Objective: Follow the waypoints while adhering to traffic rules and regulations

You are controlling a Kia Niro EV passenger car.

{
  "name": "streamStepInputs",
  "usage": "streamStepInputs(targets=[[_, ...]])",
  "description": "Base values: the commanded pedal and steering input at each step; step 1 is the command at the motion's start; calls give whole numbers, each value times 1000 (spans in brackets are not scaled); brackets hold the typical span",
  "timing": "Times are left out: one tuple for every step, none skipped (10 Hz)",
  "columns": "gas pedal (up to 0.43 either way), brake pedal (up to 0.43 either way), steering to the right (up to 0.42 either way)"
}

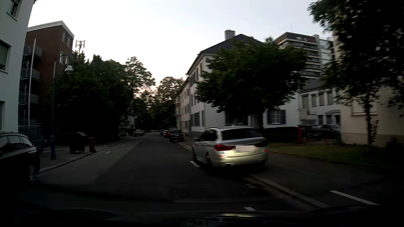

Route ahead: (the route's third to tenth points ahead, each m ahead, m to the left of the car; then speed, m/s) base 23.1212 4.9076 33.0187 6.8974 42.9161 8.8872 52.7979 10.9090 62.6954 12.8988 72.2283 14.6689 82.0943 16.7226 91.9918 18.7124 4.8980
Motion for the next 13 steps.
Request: streamStepInputs(targets=[[197,0,-266],[197,0,-237],[197,0,-214],[197,0,-181],[197,0,-156],[197,0,-134],[189,0,-113],[189,0,-97],[189,0,-86],[189,0,-66],[189,0,-41],[177,0,-25],[157,0,-24]])
